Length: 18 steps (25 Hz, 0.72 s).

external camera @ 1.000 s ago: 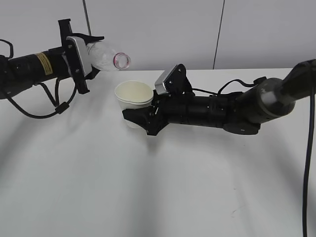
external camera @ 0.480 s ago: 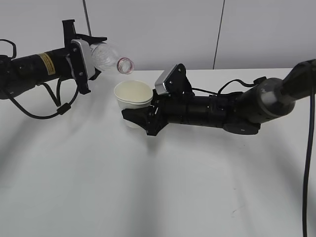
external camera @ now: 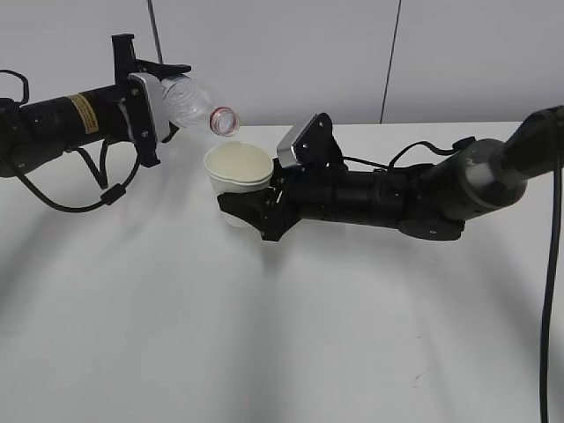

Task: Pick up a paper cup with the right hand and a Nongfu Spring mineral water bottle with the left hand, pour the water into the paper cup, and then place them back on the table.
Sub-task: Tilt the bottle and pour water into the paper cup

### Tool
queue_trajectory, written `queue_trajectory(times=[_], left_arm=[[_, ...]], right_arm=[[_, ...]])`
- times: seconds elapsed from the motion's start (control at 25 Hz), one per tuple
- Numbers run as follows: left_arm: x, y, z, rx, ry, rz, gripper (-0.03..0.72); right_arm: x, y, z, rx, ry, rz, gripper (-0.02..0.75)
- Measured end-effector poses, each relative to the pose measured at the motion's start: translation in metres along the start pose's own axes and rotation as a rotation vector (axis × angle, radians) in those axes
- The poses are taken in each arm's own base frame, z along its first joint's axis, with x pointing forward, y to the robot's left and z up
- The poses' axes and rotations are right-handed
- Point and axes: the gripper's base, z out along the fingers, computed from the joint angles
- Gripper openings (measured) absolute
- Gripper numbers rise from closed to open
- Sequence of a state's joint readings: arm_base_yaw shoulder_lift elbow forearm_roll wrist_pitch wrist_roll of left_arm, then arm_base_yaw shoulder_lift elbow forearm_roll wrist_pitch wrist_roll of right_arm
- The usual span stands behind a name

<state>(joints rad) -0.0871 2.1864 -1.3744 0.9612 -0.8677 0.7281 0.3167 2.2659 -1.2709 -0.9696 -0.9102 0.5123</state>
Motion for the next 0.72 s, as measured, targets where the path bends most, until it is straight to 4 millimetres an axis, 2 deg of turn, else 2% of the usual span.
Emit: queue_trajectory(times=[0.72], left_arm=[[0.0011, 0.0030, -0.0001, -0.033, 0.013, 0.022, 0.400]], right_arm=[[0.0014, -0.0014, 0.0000, 0.016, 0.015, 0.005, 0.513]])
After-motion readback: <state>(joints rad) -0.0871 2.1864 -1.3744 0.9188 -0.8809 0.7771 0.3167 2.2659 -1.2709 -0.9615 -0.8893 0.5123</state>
